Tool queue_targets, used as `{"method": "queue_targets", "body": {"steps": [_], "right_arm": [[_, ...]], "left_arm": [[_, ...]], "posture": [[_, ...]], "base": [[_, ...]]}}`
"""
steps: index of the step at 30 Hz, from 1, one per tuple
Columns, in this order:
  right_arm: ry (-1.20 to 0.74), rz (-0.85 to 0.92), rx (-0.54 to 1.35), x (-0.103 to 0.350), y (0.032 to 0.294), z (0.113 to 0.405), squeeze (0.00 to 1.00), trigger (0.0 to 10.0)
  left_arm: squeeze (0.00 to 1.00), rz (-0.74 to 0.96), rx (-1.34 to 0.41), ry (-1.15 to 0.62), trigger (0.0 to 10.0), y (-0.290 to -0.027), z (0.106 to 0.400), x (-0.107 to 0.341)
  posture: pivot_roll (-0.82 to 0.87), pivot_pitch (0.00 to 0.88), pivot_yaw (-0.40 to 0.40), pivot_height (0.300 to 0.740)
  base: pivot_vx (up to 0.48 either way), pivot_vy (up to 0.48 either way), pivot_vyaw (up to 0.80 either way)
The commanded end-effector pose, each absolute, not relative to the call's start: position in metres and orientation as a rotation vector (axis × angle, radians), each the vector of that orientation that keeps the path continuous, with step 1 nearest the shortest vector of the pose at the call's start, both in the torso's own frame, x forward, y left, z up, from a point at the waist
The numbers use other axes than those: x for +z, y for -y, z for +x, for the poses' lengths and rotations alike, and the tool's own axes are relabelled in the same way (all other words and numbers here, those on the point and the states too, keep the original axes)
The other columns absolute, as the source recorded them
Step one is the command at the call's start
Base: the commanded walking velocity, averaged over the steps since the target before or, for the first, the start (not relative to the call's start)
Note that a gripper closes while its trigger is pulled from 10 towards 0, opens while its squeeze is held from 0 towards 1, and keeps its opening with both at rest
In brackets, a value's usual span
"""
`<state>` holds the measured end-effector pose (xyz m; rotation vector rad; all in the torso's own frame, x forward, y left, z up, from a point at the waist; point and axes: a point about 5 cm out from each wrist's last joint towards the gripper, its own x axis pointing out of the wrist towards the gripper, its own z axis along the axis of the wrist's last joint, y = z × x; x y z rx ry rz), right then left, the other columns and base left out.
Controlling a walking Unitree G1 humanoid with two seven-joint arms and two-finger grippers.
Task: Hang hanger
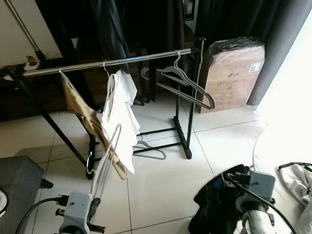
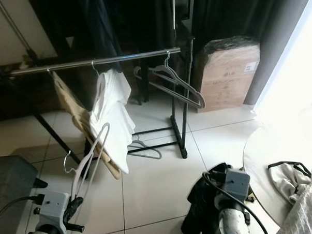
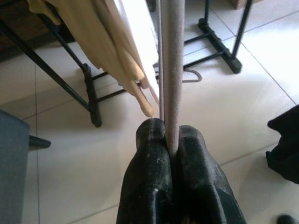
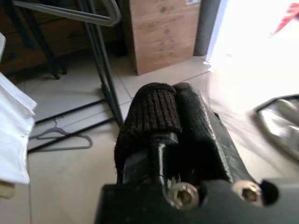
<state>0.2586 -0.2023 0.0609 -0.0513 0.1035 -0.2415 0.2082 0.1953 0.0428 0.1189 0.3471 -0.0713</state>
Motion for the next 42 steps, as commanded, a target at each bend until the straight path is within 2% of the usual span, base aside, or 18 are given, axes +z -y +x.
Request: {"method": "queue_targets", "body": {"steps": [1, 4, 14, 27, 33, 42], "right_arm": [[-0.066, -0.052, -0.231, 0.069, 0.199, 0.262, 0.0, 10.0], [-0.068, -0.047, -0.228, 0.068, 0.198, 0.262, 0.0, 10.0], [-0.085, -0.024, -0.175, 0.067, 0.191, 0.264, 0.0, 10.0], [-0.105, -0.006, 0.031, 0.072, 0.168, 0.27, 0.0, 10.0], [-0.103, -0.035, 0.131, 0.078, 0.156, 0.282, 0.0, 10.0], [-0.101, -0.061, 0.118, 0.09, 0.151, 0.308, 0.0, 10.0]], "left_arm": [[0.0, 0.133, -0.058, -0.355, 10.0, -0.201, 0.206, 0.043], [0.0, 0.133, -0.059, -0.356, 10.0, -0.201, 0.206, 0.043], [0.0, 0.133, -0.063, -0.358, 10.0, -0.201, 0.206, 0.043], [0.0, 0.136, -0.069, -0.361, 10.0, -0.201, 0.207, 0.044], [0.0, 0.149, -0.092, -0.356, 10.0, -0.2, 0.209, 0.045], [0.0, 0.207, -0.228, -0.326, 10.0, -0.197, 0.223, 0.061]], "posture": [[-0.09, 0.135, 0.057, 0.74], [-0.09, 0.135, 0.056, 0.74], [-0.09, 0.136, 0.055, 0.74], [-0.09, 0.143, 0.057, 0.74], [-0.09, 0.149, 0.057, 0.74], [-0.09, 0.148, 0.058, 0.74]], "base": [[-0.322, 0.0, 0.66], [-0.322, 0.0, 0.67], [-0.325, 0.0, 0.0], [-0.332, 0.0, 0.0], [-0.274, 0.0, 0.0], [0.0, 0.0, 0.0]]}}
